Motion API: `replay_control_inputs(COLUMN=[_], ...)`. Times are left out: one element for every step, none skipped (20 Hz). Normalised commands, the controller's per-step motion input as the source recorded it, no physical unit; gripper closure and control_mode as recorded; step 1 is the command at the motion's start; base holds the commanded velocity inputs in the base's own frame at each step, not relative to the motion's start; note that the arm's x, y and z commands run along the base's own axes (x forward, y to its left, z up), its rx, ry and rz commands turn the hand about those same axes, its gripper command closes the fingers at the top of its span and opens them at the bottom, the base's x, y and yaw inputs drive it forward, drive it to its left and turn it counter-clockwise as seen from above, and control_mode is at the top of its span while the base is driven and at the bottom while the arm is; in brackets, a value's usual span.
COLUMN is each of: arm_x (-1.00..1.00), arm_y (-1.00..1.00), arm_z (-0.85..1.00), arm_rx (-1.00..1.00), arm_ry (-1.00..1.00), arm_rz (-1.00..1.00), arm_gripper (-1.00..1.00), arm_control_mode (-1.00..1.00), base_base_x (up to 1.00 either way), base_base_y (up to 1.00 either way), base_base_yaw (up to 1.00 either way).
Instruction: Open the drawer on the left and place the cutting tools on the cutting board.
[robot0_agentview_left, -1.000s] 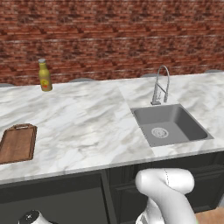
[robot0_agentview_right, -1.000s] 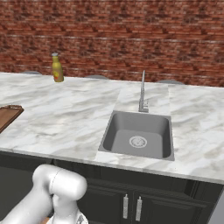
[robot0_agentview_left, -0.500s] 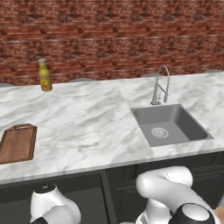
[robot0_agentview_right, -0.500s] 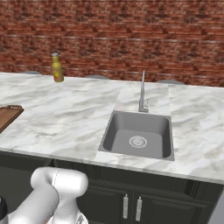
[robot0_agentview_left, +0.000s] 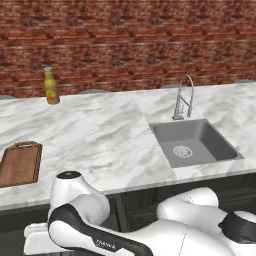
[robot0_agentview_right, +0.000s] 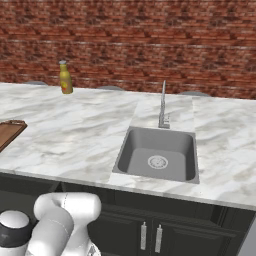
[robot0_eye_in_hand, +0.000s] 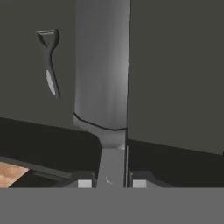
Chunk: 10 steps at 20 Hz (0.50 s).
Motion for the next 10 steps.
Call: replay_control_inputs(arm_x=[0.66,0.72,0.86,0.95,1.00,1.00,1.00,1.00,1.00,1.00], arm_y=[-0.22,-0.25,-0.31,-0.31,-0.31,-0.30,-0.26,-0.24,-0.23,-0.20], arm_z=[1.00,1.00,0.96,0.93,0.87,0.86,0.86,0.87,0.81,0.76], arm_rx=[-0.05,-0.05,-0.05,-0.05,-0.04,-0.03,-0.02,-0.01,-0.01,-0.01], arm_ry=[-0.15,-0.13,-0.09,-0.07,-0.05,-0.04,-0.03,-0.02,0.00,0.00], arm_rz=[0.00,0.00,0.00,0.00,0.00,0.00,0.00,0.00,0.00,0.00], arm_gripper=[1.00,1.00,1.00,1.00,1.00,1.00,1.00,1.00,1.00,1.00], arm_control_mode=[-1.00,-1.00,-1.00,-1.00,-1.00,-1.00,-1.00,-1.00,-1.00,-1.00], base_base_x=[0.00,0.00,0.00,0.00,0.00,0.00,0.00,0.00,0.00,0.00], base_base_y=[0.00,0.00,0.00,0.00,0.00,0.00,0.00,0.00,0.00,0.00], base_base_yaw=[0.00,0.00,0.00,0.00,0.00,0.00,0.00,0.00,0.00,0.00])
